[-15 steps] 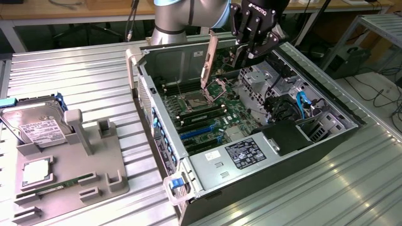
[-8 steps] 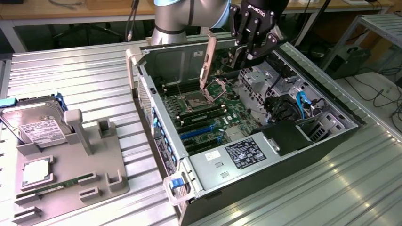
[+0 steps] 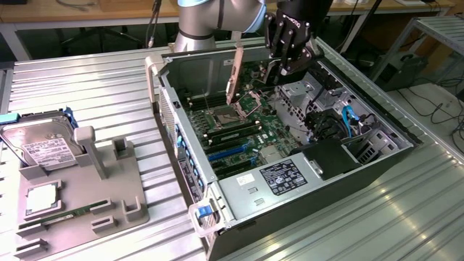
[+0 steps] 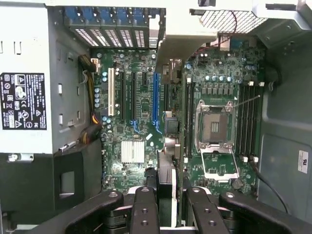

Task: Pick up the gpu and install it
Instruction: 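Insert the gpu into the slot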

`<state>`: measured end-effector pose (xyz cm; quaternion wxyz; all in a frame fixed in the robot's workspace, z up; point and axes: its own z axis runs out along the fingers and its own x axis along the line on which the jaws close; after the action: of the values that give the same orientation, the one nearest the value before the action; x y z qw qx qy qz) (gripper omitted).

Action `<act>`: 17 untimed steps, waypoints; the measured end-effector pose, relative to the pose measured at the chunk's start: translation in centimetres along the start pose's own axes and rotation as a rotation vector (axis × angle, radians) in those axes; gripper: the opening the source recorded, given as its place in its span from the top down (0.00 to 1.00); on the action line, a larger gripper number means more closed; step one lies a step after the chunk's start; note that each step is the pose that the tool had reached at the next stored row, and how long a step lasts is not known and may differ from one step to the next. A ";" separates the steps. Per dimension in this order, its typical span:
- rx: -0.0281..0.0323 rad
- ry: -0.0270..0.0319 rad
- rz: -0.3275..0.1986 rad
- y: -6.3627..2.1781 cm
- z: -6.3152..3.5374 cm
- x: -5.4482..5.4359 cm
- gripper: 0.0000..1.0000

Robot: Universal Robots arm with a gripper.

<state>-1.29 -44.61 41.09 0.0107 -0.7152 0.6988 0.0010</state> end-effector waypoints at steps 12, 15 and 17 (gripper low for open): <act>-0.0002 -0.0002 0.000 0.56 3.65 -0.1 0.72; 0.0193 0.0001 0.000 2.10 6.69 -0.2 0.72; 0.0194 -0.0008 0.000 3.21 8.78 -0.2 0.72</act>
<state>-4.38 -44.33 32.27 0.0179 -0.7151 0.6987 -0.0055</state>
